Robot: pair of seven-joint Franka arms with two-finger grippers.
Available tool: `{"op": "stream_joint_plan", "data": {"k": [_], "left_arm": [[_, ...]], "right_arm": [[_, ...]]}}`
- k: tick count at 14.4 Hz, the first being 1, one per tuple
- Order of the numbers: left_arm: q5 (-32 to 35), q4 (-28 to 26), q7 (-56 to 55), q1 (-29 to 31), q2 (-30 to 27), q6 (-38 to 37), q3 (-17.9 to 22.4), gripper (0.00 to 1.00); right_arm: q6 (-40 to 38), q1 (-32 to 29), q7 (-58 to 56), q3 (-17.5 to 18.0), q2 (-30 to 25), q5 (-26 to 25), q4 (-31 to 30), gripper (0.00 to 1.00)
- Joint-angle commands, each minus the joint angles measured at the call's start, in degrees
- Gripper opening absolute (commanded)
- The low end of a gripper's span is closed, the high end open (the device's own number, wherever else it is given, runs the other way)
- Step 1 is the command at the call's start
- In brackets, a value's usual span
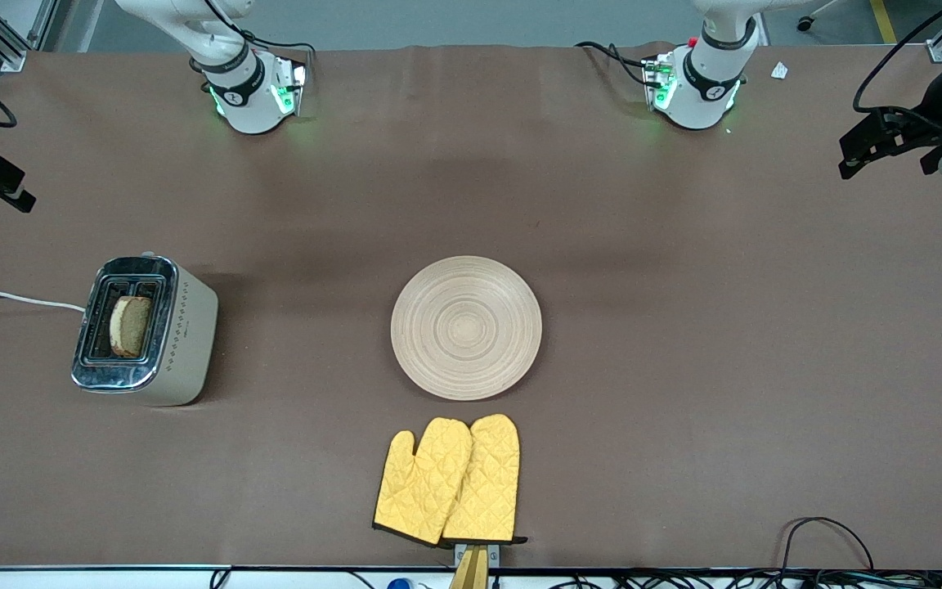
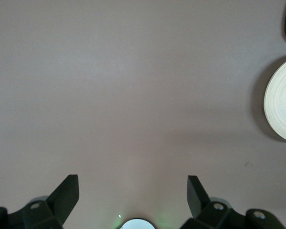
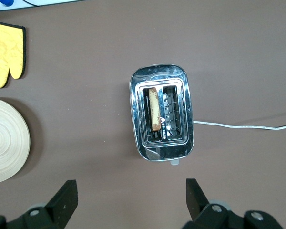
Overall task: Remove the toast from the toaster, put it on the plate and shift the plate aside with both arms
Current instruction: 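Reach the right gripper down to the toast in the silver toaster, then close the right gripper on the toast slice inside the toaster slot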
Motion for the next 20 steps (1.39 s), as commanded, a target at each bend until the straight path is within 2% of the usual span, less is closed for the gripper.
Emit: {"op": "stream_joint_plan", "data": {"k": [1, 5, 8, 17, 20], "left_arm": [[0.36, 1.05, -0.08, -0.1, 0.84, 0.14, -0.54, 1.0], [0.53, 1.22, 0.44, -0.36, 1.28, 0.14, -0.54, 1.0], [0.19, 3.42, 0.62, 0.16, 2.33, 0.23, -0.54, 1.0], [0.09, 3.16, 0.27, 0.43, 2.25, -0.12, -0.54, 1.0], [0.09, 3.07, 0.35, 0.52, 2.34, -0.12, -0.54, 1.0]], "right_arm": [[0.34, -1.07, -0.58, 0.86, -1.22, -0.61, -1.18, 1.0], [0.16, -1.16, -0.58, 0.86, -0.69, -0.61, -1.09, 1.0], [1.91, -1.15, -0.41, 0.86, 3.86, -0.61, -1.09, 1.0], [15.35, -2.65, -3.03, 0.86, 20.65, -0.96, -3.11, 1.0], [22.11, -3.97, -4.62, 0.77, 22.42, -0.96, -8.63, 1.0]]}}
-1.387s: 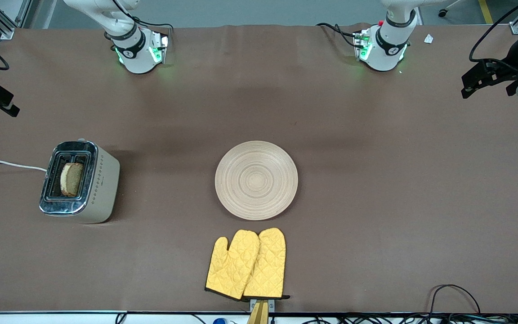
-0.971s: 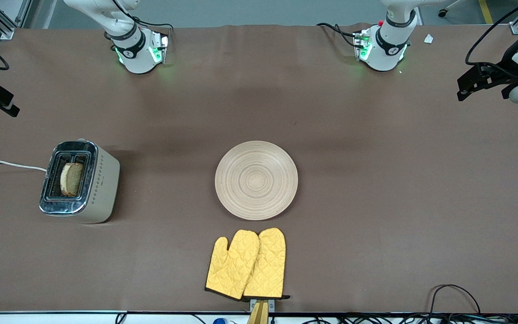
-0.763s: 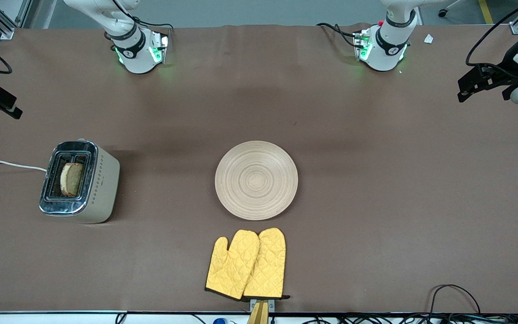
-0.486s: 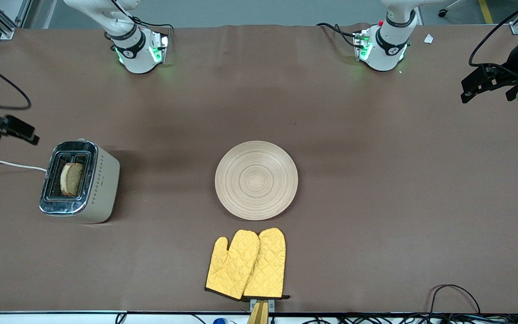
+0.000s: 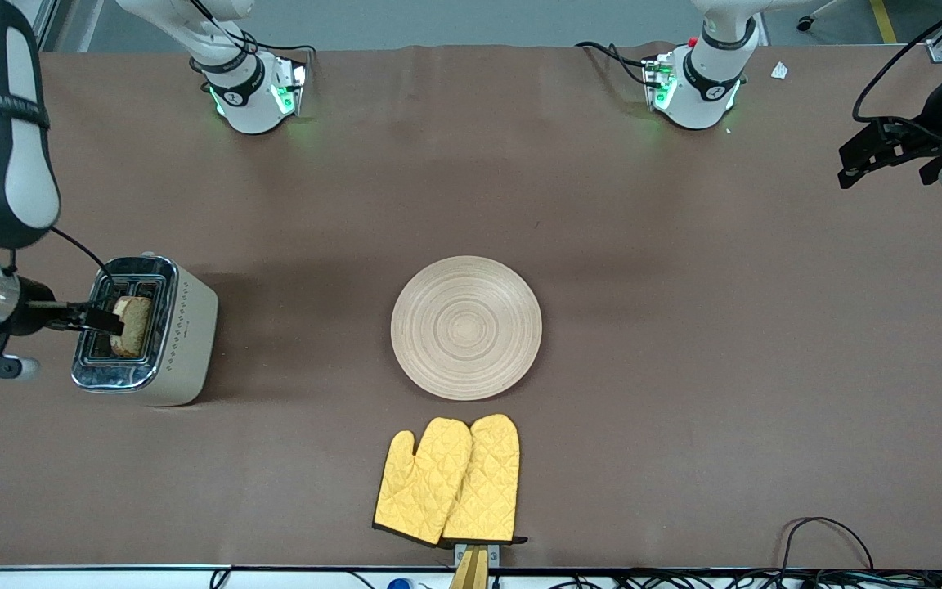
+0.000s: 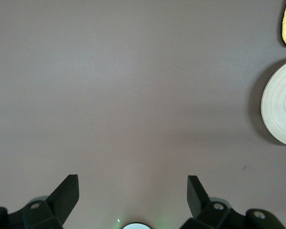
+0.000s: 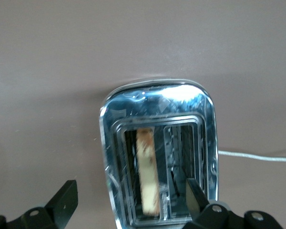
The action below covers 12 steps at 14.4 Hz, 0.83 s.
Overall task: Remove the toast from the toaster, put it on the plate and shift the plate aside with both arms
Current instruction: 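Close the right gripper on the toast slice inside the toaster slot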
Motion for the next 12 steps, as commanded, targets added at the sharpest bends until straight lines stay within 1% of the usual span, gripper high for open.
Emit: {"op": "stream_joint_plan", "data": {"k": [1, 2, 3, 6, 9, 12], "left_arm": [[0.01, 1.29, 0.47, 0.4, 0.56, -0.55, -0.25, 1.0], [0.01, 1.21, 0.64, 0.4, 0.56, -0.64, -0.25, 1.0], [0.01, 1.21, 0.73, 0.4, 0.56, -0.64, -0.16, 1.0], [0.01, 1.21, 0.82, 0.49, 0.47, -0.73, 0.1, 1.0], [0.01, 1.21, 0.82, 0.49, 0.47, -0.73, 0.19, 1.0], [-0.08, 0.94, 0.73, 0.49, 0.64, -0.64, 0.19, 1.0]], "right_arm": [[4.11, -1.4, -1.29, 0.9, -0.68, -1.01, -5.65, 1.0], [4.2, -1.4, -1.29, 0.9, -0.59, -1.01, -6.54, 0.97], [3.85, -1.57, -1.29, 0.9, -0.68, -1.01, -6.98, 0.89], [2.8, -1.4, -1.47, 0.9, -0.68, -1.01, -6.9, 0.55], [2.36, -1.22, -1.82, 0.9, -0.68, -1.71, -6.29, 0.3], [1.74, -1.05, -2.26, 1.07, -0.77, -2.86, -6.11, 0.08]]}}
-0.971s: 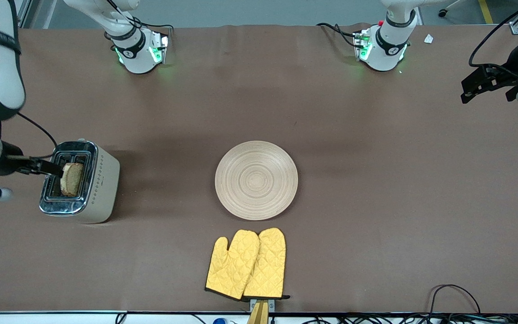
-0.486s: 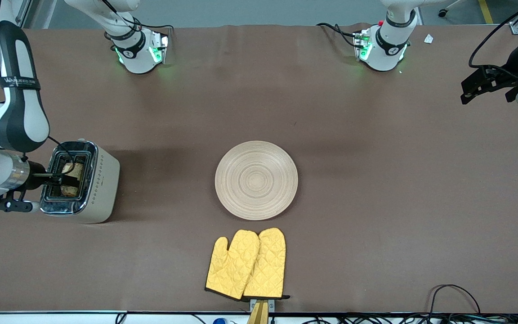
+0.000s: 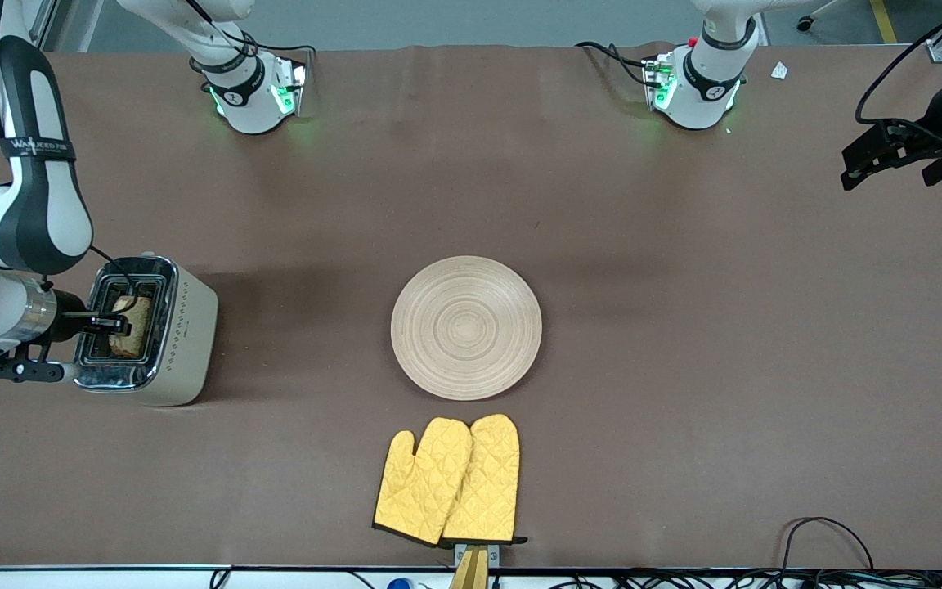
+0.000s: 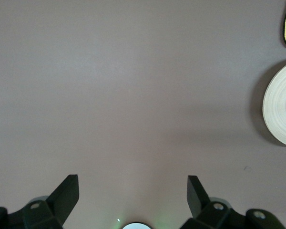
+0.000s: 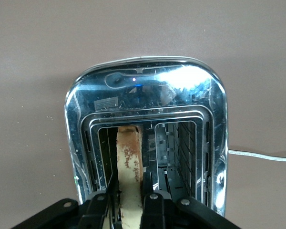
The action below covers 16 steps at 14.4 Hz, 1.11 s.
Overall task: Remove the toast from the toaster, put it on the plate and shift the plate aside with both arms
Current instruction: 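Close the right gripper on the toast slice inside the toaster slot, then lift the toast out with the right gripper while the left gripper advances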
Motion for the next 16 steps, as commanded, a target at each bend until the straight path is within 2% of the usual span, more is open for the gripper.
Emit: {"op": "stream_joint_plan", "data": {"k": [1, 3, 5, 7, 10, 13, 16], "left_arm": [[-0.17, 0.94, 0.73, 0.36, 0.5, -0.69, -0.13, 1.0], [-0.17, 0.94, 0.73, 0.36, 0.5, -0.69, -0.13, 1.0], [-0.26, 0.94, 0.73, 0.27, 0.58, -0.61, -0.13, 1.0], [-2.26, 0.94, 0.73, 0.27, 1.37, -0.61, -0.13, 1.0], [-5.26, 0.94, 0.73, 0.28, 4.0, -0.43, -0.13, 1.0], [-6.31, 0.94, 0.73, -0.6, 7.08, 0.18, -0.83, 1.0], [-11.5, 0.94, 0.73, -0.69, 11.03, 0.8, -0.84, 1.0]], "right_arm": [[-2.69, -0.08, -0.63, 0.88, -2.0, -1.63, 0.29, 0.04], [-8.31, 0.01, -0.8, 0.96, -2.71, -1.63, 3.89, 0.03], [-10.7, 0.88, -0.8, 1.14, -5.42, -1.63, 5.83, 0.03], [-12.19, 3.43, -0.63, 1.14, -7.89, -1.63, 7.41, 0.03], [-17.28, 8.87, 0.69, 1.14, -8.16, -1.02, 11.98, 0.03], [-16.34, 15.89, 4.53, 1.23, -7.64, -0.49, 12.34, 0.03], [-11.96, 22.84, 12.19, 1.14, -5.63, 6.25, 12.26, 0.03]]}}
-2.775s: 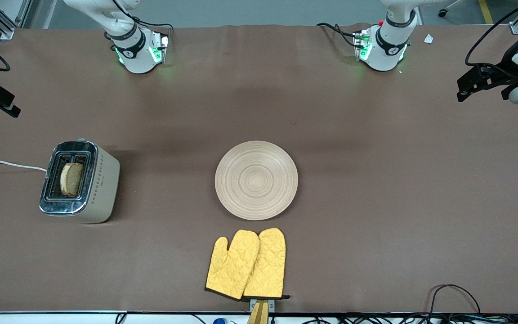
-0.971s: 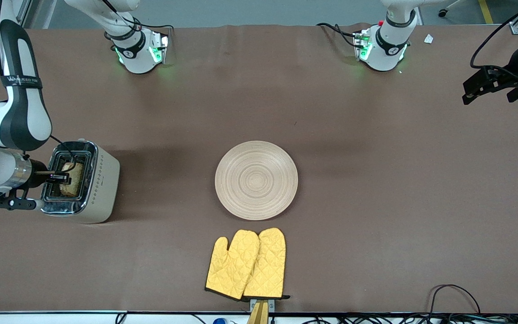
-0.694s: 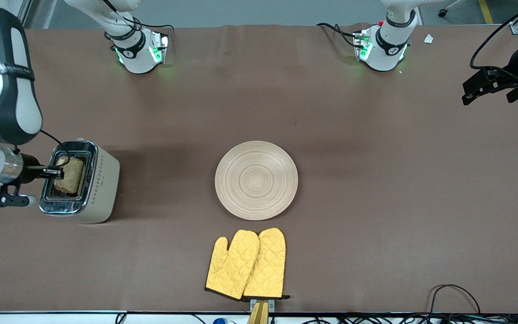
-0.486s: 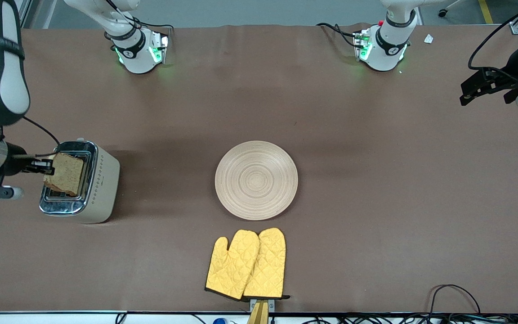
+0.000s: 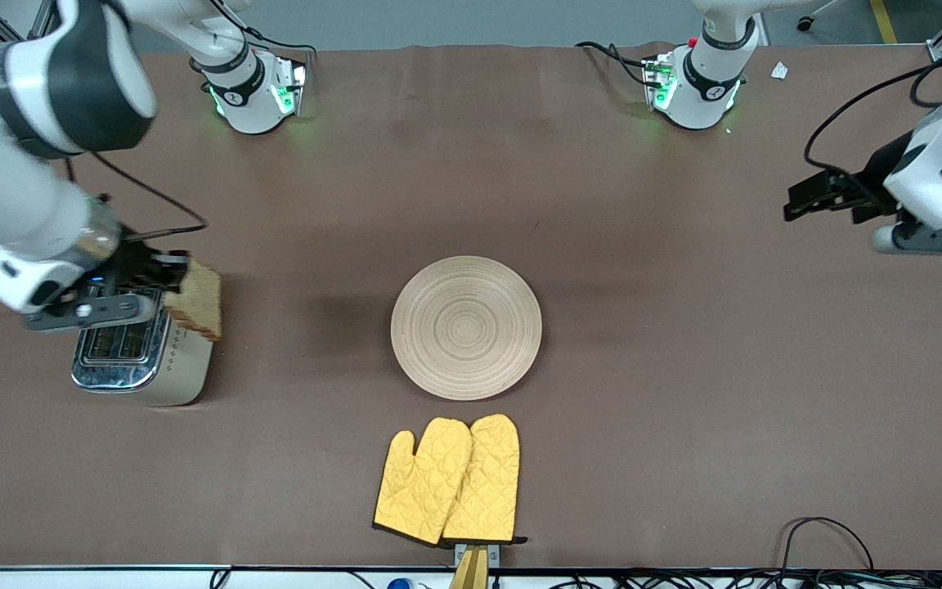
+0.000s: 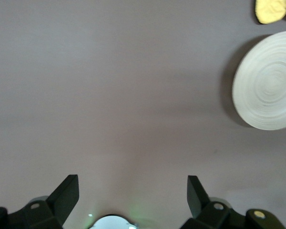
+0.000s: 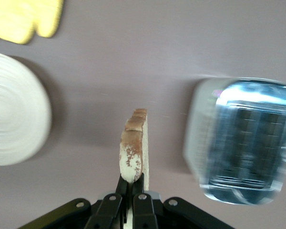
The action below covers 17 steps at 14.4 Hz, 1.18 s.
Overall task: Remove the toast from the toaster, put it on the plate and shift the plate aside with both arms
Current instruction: 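Lift the toast out with the right gripper while the left gripper advances, then carry the toast onto the wooden plate with the right gripper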
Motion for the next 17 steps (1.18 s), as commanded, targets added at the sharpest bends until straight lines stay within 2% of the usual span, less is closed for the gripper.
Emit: {"op": "stream_joint_plan", "data": {"k": [1, 3, 8, 12, 14, 15, 16, 17], "left_arm": [[-3.51, 1.12, 0.71, -0.03, 3.97, 0.42, -0.11, 1.0], [-6.14, 1.12, 0.72, -0.46, 7.04, 1.65, -0.11, 1.0], [-10.11, 1.12, 1.41, -1.96, 14.69, 3.59, -0.2, 1.0], [-10.72, 1.12, 6.32, -2.49, 19.7, 5.43, -0.28, 1.0], [-11.78, 1.12, 9.31, -2.49, 22.25, 6.75, -0.28, 1.0], [-12.56, 1.03, 10.72, -2.49, 23.22, 7.8, -0.28, 1.0], [-13.62, 0.77, 11.69, -2.49, 24.27, 8.85, -0.28, 1.0], [-14.76, -0.01, 12.48, -2.49, 24.89, 10.0, -0.28, 1.0]], "right_arm": [[4.2, 5.17, 4.7, -0.54, 3.32, 4.94, 0.48, 0.03], [8.68, 7.98, 9.26, -0.54, 6.84, 8.27, 0.48, 0.03], [21.95, 14.14, 17.0, -0.54, 16.06, 21.09, 0.13, 0.03], [31.0, 18.88, 17.19, -0.54, 22.48, 32.16, -0.4, 0.03], [34.26, 19.77, 16.41, -0.54, 24.07, 34.48, -1.62, 0.05], [34.27, 19.34, 16.23, -0.62, 24.08, 34.39, -2.58, 0.11], [33.75, 18.72, 16.14, -0.62, 24.08, 34.39, -2.59, 0.26], [33.66, 18.11, 16.49, -0.8, 23.99, 34.05, -2.68, 0.52]]}}
